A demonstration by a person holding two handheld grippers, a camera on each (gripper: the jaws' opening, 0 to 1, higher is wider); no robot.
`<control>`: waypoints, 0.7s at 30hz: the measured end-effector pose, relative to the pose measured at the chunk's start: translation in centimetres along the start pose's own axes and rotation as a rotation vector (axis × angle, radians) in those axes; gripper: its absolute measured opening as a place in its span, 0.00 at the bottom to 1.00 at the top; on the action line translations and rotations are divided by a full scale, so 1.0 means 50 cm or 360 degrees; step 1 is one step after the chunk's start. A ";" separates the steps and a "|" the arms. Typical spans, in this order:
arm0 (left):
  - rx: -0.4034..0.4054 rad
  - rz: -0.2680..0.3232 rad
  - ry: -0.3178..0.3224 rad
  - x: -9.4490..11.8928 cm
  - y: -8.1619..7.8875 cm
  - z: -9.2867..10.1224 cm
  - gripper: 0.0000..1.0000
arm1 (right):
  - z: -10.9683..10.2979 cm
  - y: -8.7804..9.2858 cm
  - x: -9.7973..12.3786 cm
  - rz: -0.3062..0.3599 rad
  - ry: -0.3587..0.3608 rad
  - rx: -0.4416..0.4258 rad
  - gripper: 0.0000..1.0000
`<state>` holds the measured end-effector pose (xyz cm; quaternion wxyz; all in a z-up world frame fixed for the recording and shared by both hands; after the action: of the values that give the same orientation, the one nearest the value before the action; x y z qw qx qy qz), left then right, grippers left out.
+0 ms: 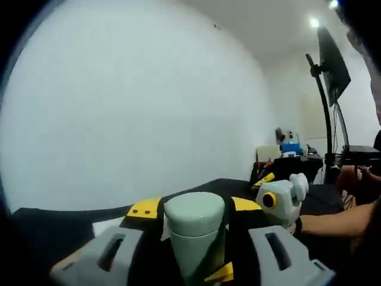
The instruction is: Assemble the cup parts correctly, then place the assembled cup into the box.
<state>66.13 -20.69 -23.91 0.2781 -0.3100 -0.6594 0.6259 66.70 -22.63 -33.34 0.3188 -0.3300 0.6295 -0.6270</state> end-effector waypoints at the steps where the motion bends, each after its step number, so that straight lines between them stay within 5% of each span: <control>1: 0.0017 0.0001 -0.0007 -0.001 -0.001 -0.001 0.40 | 0.000 0.000 -0.001 0.0000 0.0001 0.0001 0.39; 6: 0.0046 -0.0041 -0.0003 -0.002 0.001 -0.005 0.37 | -0.001 0.000 0.001 -0.0005 0.0003 0.0008 0.39; 21: 0.0124 0.0009 0.0377 -0.003 0.001 -0.018 0.33 | -0.003 0.003 0.000 -0.0007 0.0003 0.0010 0.39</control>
<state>66.91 -20.19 -23.92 0.3640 -0.3726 -0.5963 0.6108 66.57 -22.52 -33.50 0.3178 -0.3297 0.6272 -0.6300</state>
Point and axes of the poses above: the point that each gripper's makers call its tool centre point, and the gripper's own axes: x roughly backward along the fingers, z roughly to its right, y roughly out of its underside, the point moved 2 cm from there along x, roughly backward along the fingers, and after that the axes turned 11 degrees about y, right-handed, at the moved point
